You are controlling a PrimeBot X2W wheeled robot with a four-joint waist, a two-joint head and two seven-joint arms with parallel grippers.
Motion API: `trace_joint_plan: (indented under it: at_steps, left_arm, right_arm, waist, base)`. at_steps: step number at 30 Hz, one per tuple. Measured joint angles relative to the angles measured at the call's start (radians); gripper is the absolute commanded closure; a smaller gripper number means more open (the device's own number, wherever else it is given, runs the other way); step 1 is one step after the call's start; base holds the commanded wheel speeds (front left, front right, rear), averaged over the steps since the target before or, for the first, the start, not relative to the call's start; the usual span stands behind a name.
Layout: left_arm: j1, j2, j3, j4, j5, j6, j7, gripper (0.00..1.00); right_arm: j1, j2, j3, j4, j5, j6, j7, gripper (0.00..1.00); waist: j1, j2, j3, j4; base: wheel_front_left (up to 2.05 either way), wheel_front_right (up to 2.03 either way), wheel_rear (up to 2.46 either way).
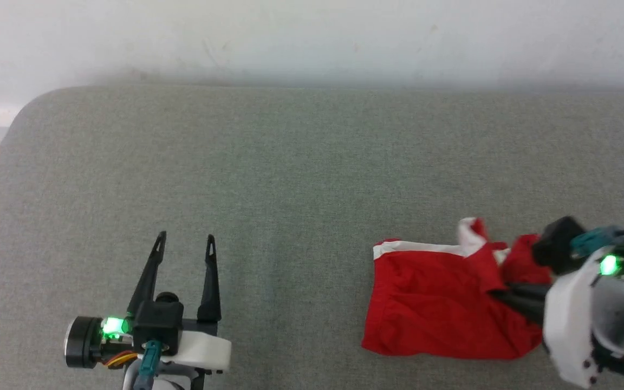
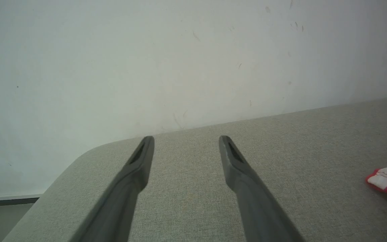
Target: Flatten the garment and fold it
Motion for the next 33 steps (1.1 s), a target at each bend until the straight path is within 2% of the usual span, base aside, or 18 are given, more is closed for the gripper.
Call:
trace_joint_plan:
  at_steps: [3,6,10,16,20,25,26,27,28,33]
  left_arm:
    - [-0.005,-0.009,-0.002,0.003,0.0,0.0,0.0,0.0]
    - [-0.014,-0.021,-0.002,0.003,0.0,-0.002,0.0,0.0]
    - [-0.035,-0.027,-0.004,0.002,0.0,-0.007,0.0,0.0]
    - [-0.048,-0.044,-0.006,0.002,0.0,-0.007,0.0,0.0]
    - [-0.059,-0.053,-0.007,0.002,0.0,-0.007,0.0,0.0]
    - [-0.064,-0.053,0.0,0.002,0.0,-0.007,0.0,0.0]
    - [-0.063,-0.053,0.002,0.002,0.0,-0.007,0.0,0.0]
    - [-0.062,-0.053,0.004,0.004,0.0,-0.007,0.0,0.0]
    - [-0.061,-0.053,0.007,0.009,0.0,-0.007,0.0,0.0]
    - [-0.051,-0.047,0.031,0.026,-0.007,-0.008,0.0,0.0]
  right_arm:
    - [-0.04,0.046,0.06,-0.035,-0.031,0.0,0.036,1.0]
    - [-0.108,0.101,0.13,-0.019,-0.069,0.0,0.056,1.0]
    - [-0.212,0.189,0.213,0.092,-0.097,0.0,0.054,1.0]
    - [-0.31,0.295,0.318,0.311,-0.082,0.0,0.02,1.0]
    - [-0.327,0.325,0.404,0.422,-0.064,0.0,-0.002,1.0]
    - [-0.358,0.321,0.468,0.471,-0.038,0.001,-0.074,1.0]
    - [-0.361,0.32,0.476,0.471,-0.035,0.001,-0.099,0.77]
    - [-0.362,0.318,0.481,0.47,-0.031,0.001,-0.124,0.14]
    - [-0.364,0.314,0.487,0.466,-0.033,0.001,-0.151,0.0]
    - [-0.367,0.267,0.459,0.382,-0.063,0.001,-0.318,0.0]
  waist:
    - [0.0,0.0,0.01,0.011]
    - [0.0,0.0,0.023,0.022]
    - [0.0001,0.0,0.044,0.036]
    - [0.0,0.0,0.073,0.058]
    - [0.0001,0.0,0.09,0.071]
    - [0.0,0.0,0.094,0.074]
    - [0.0,0.0,0.091,0.072]
    - [0.0,0.0,0.088,0.068]
    - [0.0,0.0,0.083,0.064]
    - [0.0,0.0,0.049,0.037]
  base:
    - [0.0,0.0,0.0]
    - [0.0,0.0,0.0]
    - [0.0,0.0,0.0]
    - [0.0,0.0,0.0]
    - [0.0,0.0,0.0]
    - [0.0,0.0,0.0]
    - [0.0,0.0,0.0]
    - [0.0,0.0,0.0]
    - [0.0,0.0,0.0]
    - [0.0,0.0,0.0]
